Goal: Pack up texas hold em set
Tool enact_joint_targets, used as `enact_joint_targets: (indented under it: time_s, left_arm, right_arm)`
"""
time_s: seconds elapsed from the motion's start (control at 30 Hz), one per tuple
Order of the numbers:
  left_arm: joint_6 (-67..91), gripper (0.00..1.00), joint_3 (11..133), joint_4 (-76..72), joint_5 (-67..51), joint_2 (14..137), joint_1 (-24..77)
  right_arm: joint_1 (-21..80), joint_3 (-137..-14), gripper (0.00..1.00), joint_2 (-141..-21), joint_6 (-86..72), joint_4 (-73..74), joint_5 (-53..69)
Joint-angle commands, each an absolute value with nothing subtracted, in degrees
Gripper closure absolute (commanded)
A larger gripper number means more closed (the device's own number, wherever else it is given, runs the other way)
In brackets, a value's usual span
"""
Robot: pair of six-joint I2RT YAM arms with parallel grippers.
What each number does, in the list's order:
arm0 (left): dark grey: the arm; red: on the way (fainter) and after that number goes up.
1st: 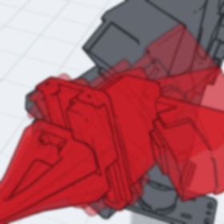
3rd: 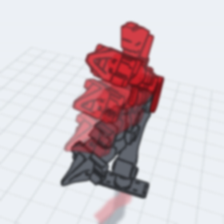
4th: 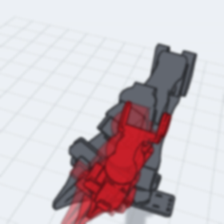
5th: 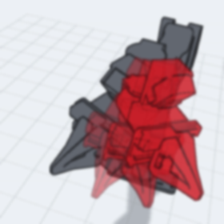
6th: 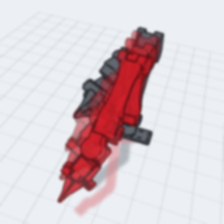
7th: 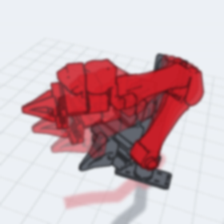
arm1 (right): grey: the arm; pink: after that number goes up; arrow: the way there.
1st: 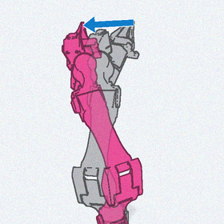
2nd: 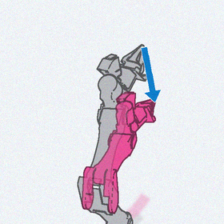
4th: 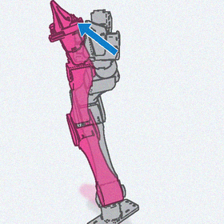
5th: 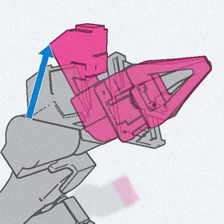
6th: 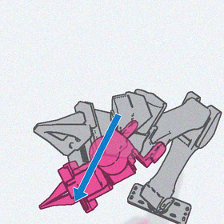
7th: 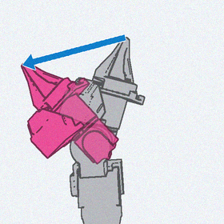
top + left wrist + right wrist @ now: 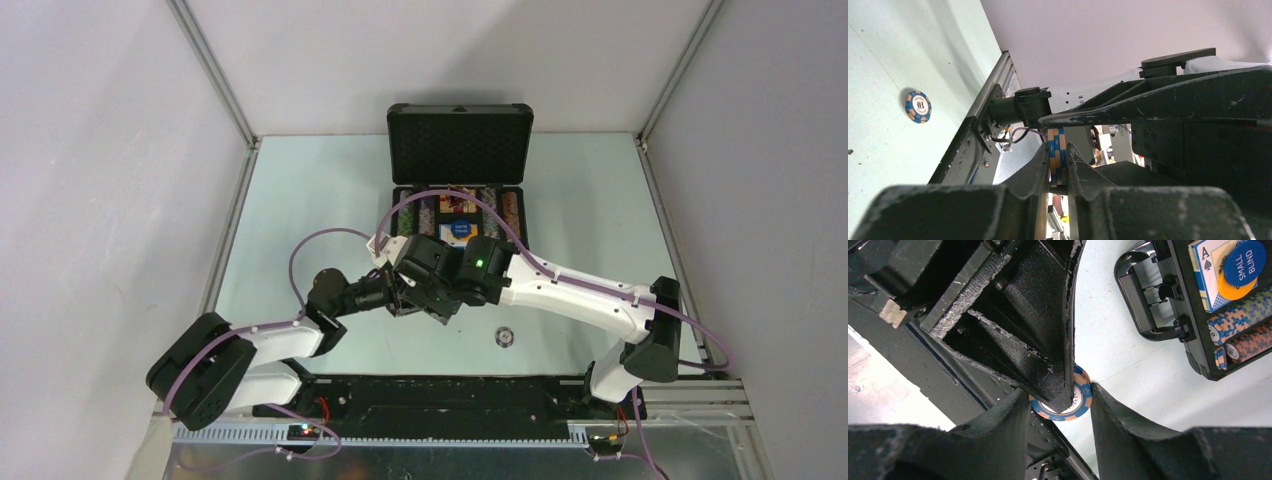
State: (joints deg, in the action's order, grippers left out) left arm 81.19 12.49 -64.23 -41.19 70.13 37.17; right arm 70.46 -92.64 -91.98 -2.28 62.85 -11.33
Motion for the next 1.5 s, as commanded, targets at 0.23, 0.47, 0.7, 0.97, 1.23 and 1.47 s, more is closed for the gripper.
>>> enact_joint_targets:
  time_s: [0.23, 0.47, 0.7, 0.97, 1.23, 1.47]
  left_arm:
    - [79.66, 1.0, 13.88, -66.89, -43.42, 70.14, 38.31]
    - [79.28, 1.0, 14.53, -66.95, -42.56, 70.88, 38.31]
    - [79.17, 1.0, 14.5, -67.06, -39.54, 67.93, 38.21]
    - [80.33, 1.0, 14.41, -67.12, -35.26, 62.87, 37.93]
    - [81.94, 1.0, 12.57, -67.08, -29.69, 57.65, 37.99]
    - [83.0, 1.0, 11.54, -67.11, -28.03, 54.97, 37.97]
  right_arm:
    - [70.83, -94.54, 0.34, -88.65, -6.17, 57.06, -10.36]
    - [69.41, -87.77, 0.23, -79.61, -11.93, 48.45, -10.16]
    - [61.08, -68.4, 0.36, -59.68, -30.94, 32.7, -11.43]
    - [56.51, -47.58, 0.46, -44.67, -48.0, 14.05, -1.77]
    - [57.95, -36.72, 0.44, -45.36, -53.97, -6.4, 2.95]
    - [59.65, -36.65, 0.45, -48.19, -53.14, -12.67, 3.73]
